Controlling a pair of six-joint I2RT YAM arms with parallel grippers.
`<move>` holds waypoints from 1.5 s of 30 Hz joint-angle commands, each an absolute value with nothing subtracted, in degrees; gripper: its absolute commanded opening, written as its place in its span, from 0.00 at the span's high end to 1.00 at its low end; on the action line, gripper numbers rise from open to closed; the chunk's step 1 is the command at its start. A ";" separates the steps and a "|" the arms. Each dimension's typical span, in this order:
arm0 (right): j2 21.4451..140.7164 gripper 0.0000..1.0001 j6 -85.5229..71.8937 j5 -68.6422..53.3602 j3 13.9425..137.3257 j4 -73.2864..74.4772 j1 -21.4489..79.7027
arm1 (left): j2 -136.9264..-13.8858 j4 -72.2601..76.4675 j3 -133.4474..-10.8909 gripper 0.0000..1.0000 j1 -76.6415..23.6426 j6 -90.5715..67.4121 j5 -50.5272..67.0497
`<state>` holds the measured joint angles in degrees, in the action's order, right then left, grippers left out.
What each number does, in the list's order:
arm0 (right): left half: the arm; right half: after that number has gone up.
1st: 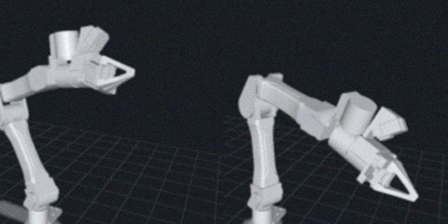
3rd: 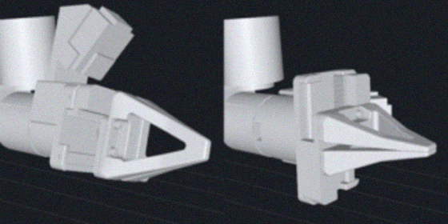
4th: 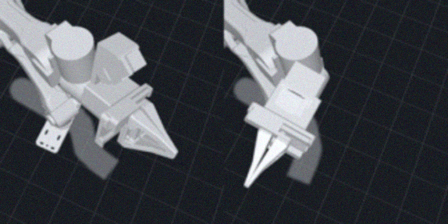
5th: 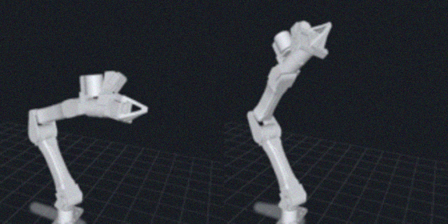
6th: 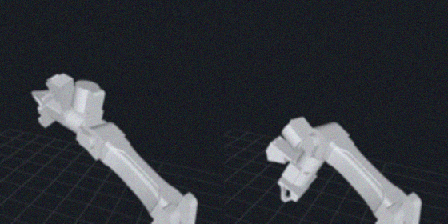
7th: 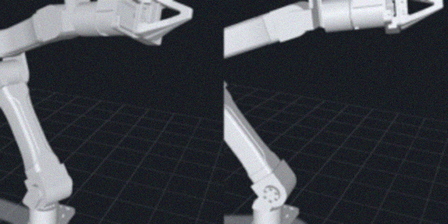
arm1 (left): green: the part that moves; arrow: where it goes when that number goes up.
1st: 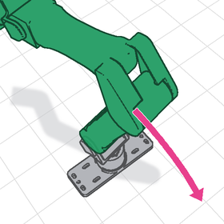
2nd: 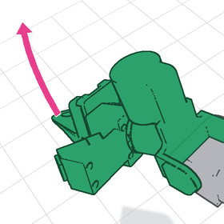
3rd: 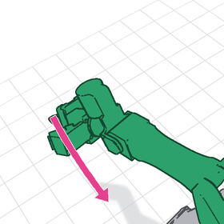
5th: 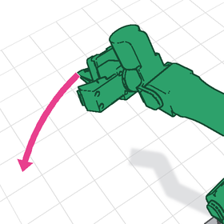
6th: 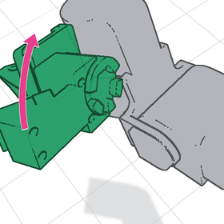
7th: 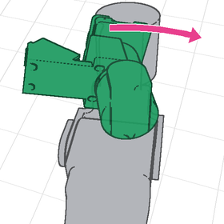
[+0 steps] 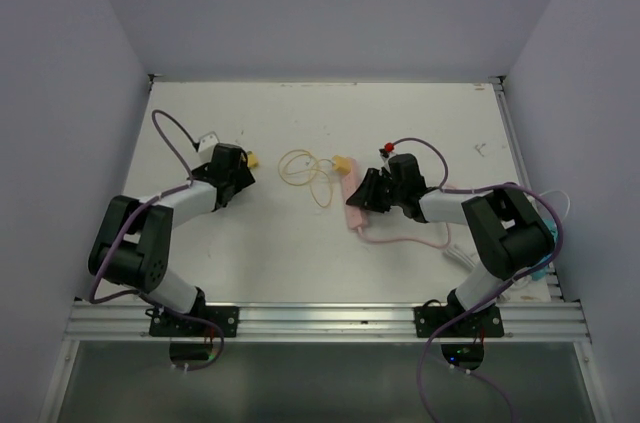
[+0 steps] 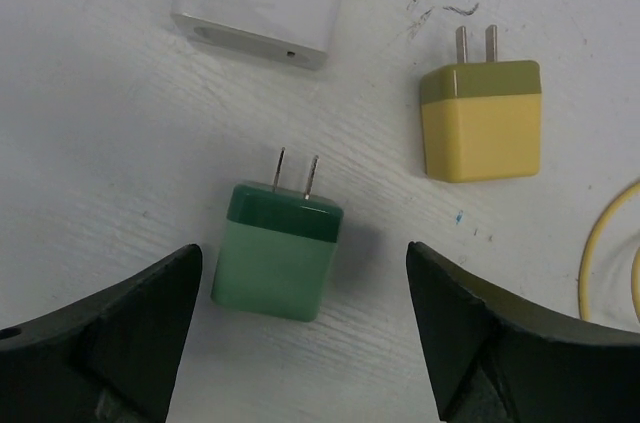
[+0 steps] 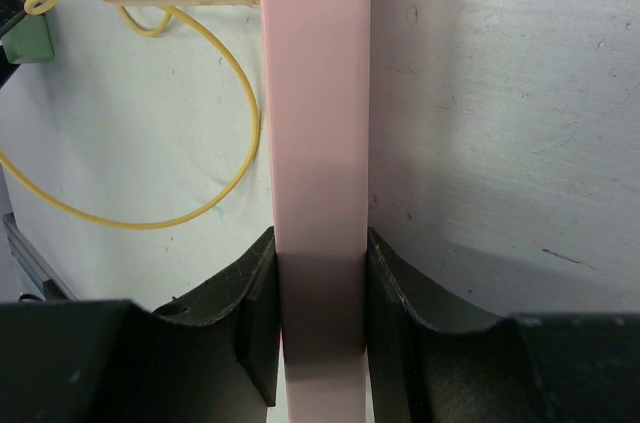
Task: Pull the plug off the socket
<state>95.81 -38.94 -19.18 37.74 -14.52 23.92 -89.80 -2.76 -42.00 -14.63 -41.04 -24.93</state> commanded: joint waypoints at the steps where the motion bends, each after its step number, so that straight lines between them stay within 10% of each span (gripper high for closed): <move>1: 99.49 1.00 -36.03 -10.28 32.78 4.13 22.76 | -85.17 -3.42 -41.40 0.12 -14.24 -41.48 -22.42; 10: 99.41 0.89 -37.27 -11.08 32.52 6.33 23.38 | -77.35 -11.77 -45.35 0.01 -14.24 -35.95 -9.15; 19: 98.70 1.00 -36.56 -9.05 33.13 7.38 25.75 | -74.35 -9.32 -47.55 0.00 -15.20 -39.54 13.97; 45: 102.74 1.00 -34.45 -12.57 34.28 4.13 27.25 | -106.60 -5.19 -76.90 0.22 -27.16 -43.77 16.17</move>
<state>95.96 -38.17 -16.69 38.59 -12.49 26.04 -104.09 -6.81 -74.56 -26.48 -42.57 14.02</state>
